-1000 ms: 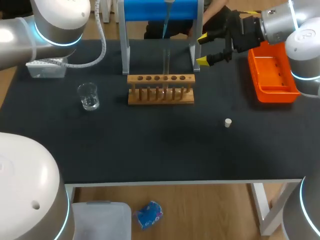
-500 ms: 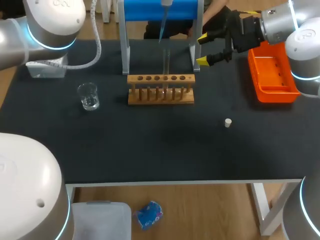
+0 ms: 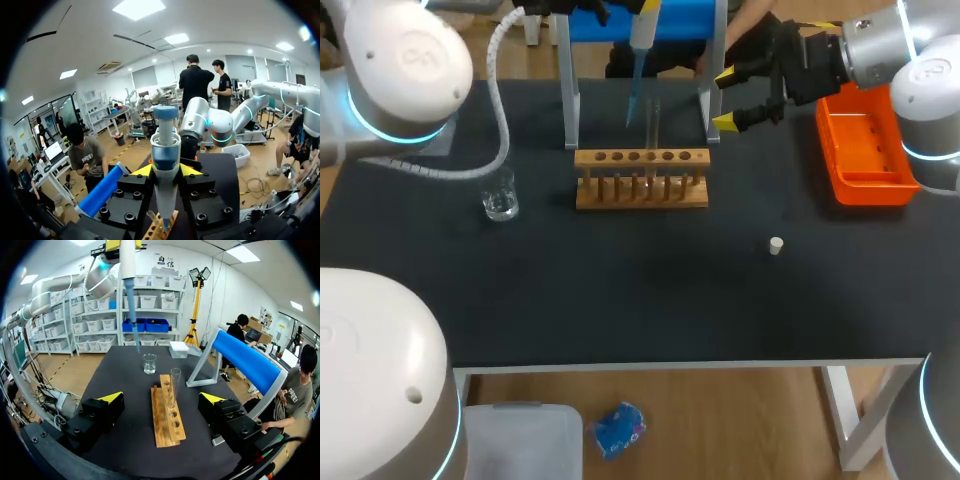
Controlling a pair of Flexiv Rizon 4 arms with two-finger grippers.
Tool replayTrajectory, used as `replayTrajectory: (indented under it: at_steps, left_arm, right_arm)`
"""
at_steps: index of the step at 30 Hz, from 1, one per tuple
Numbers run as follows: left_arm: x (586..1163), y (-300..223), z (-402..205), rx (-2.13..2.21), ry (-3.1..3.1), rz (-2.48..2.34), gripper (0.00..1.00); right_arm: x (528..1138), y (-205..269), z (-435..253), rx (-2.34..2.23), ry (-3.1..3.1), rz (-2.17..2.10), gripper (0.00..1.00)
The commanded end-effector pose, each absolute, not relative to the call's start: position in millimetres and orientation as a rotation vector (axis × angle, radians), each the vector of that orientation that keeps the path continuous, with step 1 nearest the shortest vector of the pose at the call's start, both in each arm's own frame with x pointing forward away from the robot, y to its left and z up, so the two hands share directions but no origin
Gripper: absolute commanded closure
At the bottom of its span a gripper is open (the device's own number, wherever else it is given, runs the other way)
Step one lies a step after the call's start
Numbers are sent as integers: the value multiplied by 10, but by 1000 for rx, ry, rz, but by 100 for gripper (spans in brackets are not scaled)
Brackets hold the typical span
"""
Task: Invert the test tube, pick up the pipette, mount the tip to pipette, aspirate from beaker and dispense into the tube, eject the tip, return the pipette, and cap with the stopper.
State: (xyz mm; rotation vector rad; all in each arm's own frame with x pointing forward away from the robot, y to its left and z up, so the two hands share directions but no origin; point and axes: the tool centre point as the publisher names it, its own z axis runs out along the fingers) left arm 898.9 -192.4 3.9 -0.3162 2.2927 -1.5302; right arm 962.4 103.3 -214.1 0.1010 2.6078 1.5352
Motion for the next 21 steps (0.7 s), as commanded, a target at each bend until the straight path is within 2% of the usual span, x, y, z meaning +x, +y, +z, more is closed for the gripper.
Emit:
replayTrajectory:
  at_steps: [1,14,21]
  left_arm:
    - [8919,-1872,37,-319,2289,-1531,100]
    - [8942,-1904,35,-286,2283,-1550,100]
    - [8665,-2062,-179,-280,2267,-1606,100]
  right_arm:
    - [9622,1031,-2140,101,2609,1533,0]
    - [9622,1031,-2140,101,2609,1533,0]
    - [9622,1031,-2140,101,2609,1533,0]
